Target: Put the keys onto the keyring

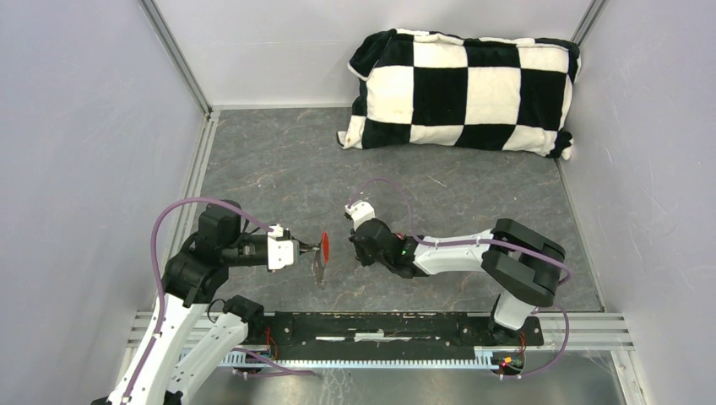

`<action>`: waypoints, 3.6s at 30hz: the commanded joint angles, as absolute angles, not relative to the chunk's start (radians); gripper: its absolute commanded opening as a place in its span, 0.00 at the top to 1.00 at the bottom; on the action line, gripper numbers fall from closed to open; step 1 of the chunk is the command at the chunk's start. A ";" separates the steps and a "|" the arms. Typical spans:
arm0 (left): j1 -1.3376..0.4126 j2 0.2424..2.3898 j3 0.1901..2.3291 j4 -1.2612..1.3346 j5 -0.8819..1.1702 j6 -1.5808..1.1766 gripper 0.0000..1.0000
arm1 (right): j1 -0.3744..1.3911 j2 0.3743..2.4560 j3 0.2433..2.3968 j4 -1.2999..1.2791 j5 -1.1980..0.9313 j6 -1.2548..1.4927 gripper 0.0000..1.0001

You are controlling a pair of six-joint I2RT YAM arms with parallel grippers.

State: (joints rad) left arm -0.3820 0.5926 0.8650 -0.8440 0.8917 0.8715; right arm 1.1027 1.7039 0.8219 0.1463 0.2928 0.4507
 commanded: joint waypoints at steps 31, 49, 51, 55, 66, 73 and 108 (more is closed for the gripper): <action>-0.383 0.632 0.885 -0.759 0.785 0.653 0.98 | 1.125 1.102 0.535 0.329 0.058 0.198 0.99; -0.382 0.636 0.897 -0.758 0.768 0.689 0.98 | 1.140 1.572 0.707 0.253 0.231 0.208 0.99; -0.382 0.635 0.897 -0.758 0.768 0.690 0.98 | 1.143 1.602 0.728 0.247 0.228 0.227 0.99; -0.383 0.634 0.894 -0.758 0.769 0.692 0.98 | 1.142 1.621 0.741 0.241 0.231 0.243 0.90; -0.382 0.629 0.897 -0.759 0.768 0.694 0.98 | 1.096 1.536 0.701 0.267 0.138 0.289 0.59; -0.382 0.627 0.896 -0.758 0.770 0.702 0.98 | 0.972 1.450 0.590 0.356 -0.115 0.451 0.50; -0.383 0.618 0.905 -0.769 0.782 0.719 0.98 | 0.940 1.655 0.699 0.266 -0.116 0.592 0.70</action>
State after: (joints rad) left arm -0.3820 0.6289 0.8722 -0.8055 0.7616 0.6857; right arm 0.9401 1.6386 0.6571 0.2756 -0.1650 0.6121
